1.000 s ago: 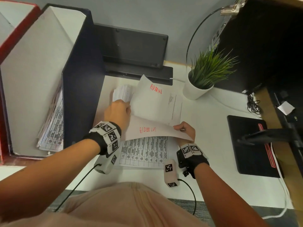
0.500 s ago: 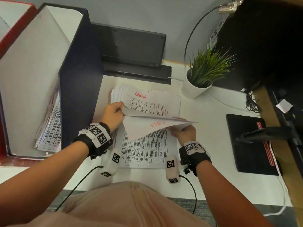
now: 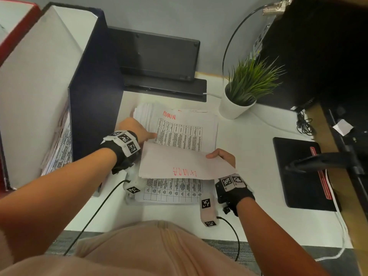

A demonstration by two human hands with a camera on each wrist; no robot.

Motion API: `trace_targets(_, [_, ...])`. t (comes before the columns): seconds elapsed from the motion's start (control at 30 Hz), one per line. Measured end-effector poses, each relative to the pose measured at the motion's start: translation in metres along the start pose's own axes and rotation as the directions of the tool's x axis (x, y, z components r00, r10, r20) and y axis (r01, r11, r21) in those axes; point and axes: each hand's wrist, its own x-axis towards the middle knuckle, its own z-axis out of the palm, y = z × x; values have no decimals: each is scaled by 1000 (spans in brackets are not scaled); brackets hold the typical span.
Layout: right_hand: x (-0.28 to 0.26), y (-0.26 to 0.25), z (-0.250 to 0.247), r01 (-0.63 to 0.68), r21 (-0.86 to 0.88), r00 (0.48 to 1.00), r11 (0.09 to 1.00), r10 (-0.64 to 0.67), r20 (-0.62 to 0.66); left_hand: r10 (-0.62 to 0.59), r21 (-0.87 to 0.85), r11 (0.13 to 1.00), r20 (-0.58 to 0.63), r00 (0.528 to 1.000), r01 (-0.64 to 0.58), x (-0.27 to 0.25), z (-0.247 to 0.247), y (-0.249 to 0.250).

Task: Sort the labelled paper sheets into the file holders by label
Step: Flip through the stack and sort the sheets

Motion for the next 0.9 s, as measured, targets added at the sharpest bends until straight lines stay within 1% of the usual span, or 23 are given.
trace_targets(0.1, [5, -2, 0, 36, -45, 998, 998, -38, -41, 78, -41, 996, -5, 997, -78, -3, 3, 1])
trace_targets(0.17, [7, -5, 0, 70, -53, 997, 996, -71, -24, 120, -48, 992, -14, 993, -120, -6, 5, 1])
trace_targets(0.27, [6, -4, 0, 58, -32, 998, 998, -59, -19, 195, -49, 979, -46, 980, -198, -11, 6, -2])
trace_targets(0.33, [9, 0, -1, 74, -10, 995, 997, -75, -63, 285, -98, 950, -115, 952, -296, -17, 8, -4])
trace_targets(0.4, [9, 2, -1, 113, -20, 990, 993, -114, -80, 314, -217, 911, -192, 930, -352, -24, 10, -5])
trace_targets(0.47, [11, 1, -3, 150, -48, 985, 988, -153, -79, 301, -334, 870, -222, 927, -362, -27, 12, -7])
trace_targets(0.53, [14, 2, -3, 247, -144, 960, 958, -262, -96, 286, -421, 835, -219, 933, -355, -29, 13, -10])
trace_targets(0.57, [16, 4, -4, 321, -259, 928, 911, -357, -106, 282, -462, 815, -210, 936, -349, -29, 13, -11])
trace_targets(0.6, [18, 6, -3, 388, -386, 890, 837, -450, -80, 280, -504, 794, -192, 940, -340, -29, 12, -12])
trace_targets(0.63, [18, 8, -3, 433, -517, 850, 738, -525, -37, 282, -542, 773, -170, 944, -329, -30, 11, -14])
trace_targets(0.67, [19, 10, -3, 444, -592, 826, 672, -563, -19, 286, -575, 753, -149, 947, -318, -30, 11, -15])
trace_targets(0.7, [17, 11, -3, 460, -609, 807, 646, -590, -17, 289, -605, 735, -129, 949, -306, -30, 10, -17])
trace_targets(0.73, [16, 10, -4, 482, -578, 802, 658, -597, -10, 288, -633, 717, -112, 951, -292, -31, 9, -18])
trace_targets(0.8, [14, 8, -4, 536, -463, 805, 706, -592, 29, 292, -679, 681, -91, 952, -274, -33, 8, -19])
trace_targets(0.87, [14, 8, -6, 521, -416, 836, 745, -545, 71, 308, -699, 664, -67, 949, -265, -35, 7, -19])
trace_targets(0.9, [14, 8, -6, 492, -446, 852, 748, -520, 68, 308, -703, 664, -51, 950, -253, -34, 7, -19])
